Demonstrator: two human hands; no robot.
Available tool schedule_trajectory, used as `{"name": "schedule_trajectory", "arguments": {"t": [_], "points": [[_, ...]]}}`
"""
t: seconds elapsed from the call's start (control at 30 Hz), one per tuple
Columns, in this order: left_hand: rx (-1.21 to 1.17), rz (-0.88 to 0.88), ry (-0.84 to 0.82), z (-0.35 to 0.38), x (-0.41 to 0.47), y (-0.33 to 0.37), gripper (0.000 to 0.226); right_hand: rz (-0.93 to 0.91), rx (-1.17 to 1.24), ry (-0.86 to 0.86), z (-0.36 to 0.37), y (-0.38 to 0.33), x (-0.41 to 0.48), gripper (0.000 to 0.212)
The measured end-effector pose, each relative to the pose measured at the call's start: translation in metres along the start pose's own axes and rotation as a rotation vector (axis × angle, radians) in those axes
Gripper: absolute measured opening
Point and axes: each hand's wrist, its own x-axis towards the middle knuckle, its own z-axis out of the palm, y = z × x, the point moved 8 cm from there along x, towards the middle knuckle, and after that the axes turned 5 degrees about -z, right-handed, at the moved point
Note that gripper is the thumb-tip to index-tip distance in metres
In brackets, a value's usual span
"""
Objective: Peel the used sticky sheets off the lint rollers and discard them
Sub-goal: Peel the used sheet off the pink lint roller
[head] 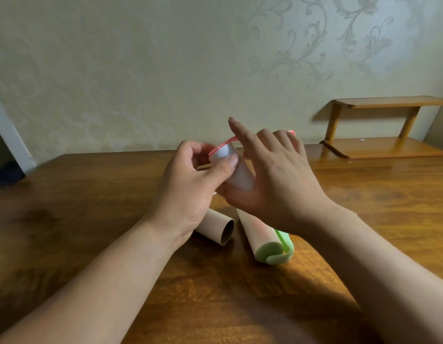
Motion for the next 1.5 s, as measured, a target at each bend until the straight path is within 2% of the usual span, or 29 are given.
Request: {"name": "schedule_trajectory", "arguments": {"t": [0.17, 0.27, 0.37, 0.43, 0.6, 0.7, 0.8, 0.93, 1.2, 1.3, 1.5], "points": [[-0.033, 0.031, -0.061, 0.0, -0.001, 0.013, 0.05, 0.036, 0.128, -0.148, 0.004, 0.003, 0.002, 0.123], [-0.004, 0.078, -0.097, 0.004, -0.003, 0.019, 0.049, 0.068, 0.31, -0.215, 0.005, 0.007, 0.0, 0.113], [-0.023, 0.154, -0.119, 0.004, -0.005, 0.028, 0.041, 0.133, 0.621, -0.327, 0.009, 0.012, -0.003, 0.103], [0.002, 0.228, -0.131, 0.002, -0.006, 0.036, 0.036, 0.129, 0.736, -0.339, 0.006, 0.009, -0.003, 0.094], [0.13, 0.368, -0.129, 0.002, -0.013, 0.045, 0.033, 0.069, 0.484, -0.152, -0.001, 0.006, 0.0, 0.083], [0.317, 0.444, -0.043, -0.001, -0.017, 0.048, 0.037, 0.077, 0.418, -0.092, -0.004, 0.01, -0.001, 0.082], [0.414, 0.493, 0.012, -0.006, -0.019, 0.054, 0.037, 0.038, 0.289, -0.057, -0.006, 0.008, -0.001, 0.085], [0.476, 0.559, -0.013, -0.005, -0.021, 0.058, 0.016, 0.023, 0.177, -0.035, -0.005, 0.01, 0.0, 0.087], [0.705, 0.735, 0.11, -0.006, -0.026, 0.062, 0.011, 0.021, 0.032, -0.013, -0.005, 0.009, 0.001, 0.087], [0.755, 0.753, 0.098, -0.005, -0.027, 0.065, 0.01, -0.008, -0.031, 0.0, -0.008, 0.006, 0.001, 0.087], [0.758, 0.675, 0.072, -0.005, -0.024, 0.062, 0.009, -0.044, -0.084, -0.006, -0.009, 0.003, 0.001, 0.085]]}}
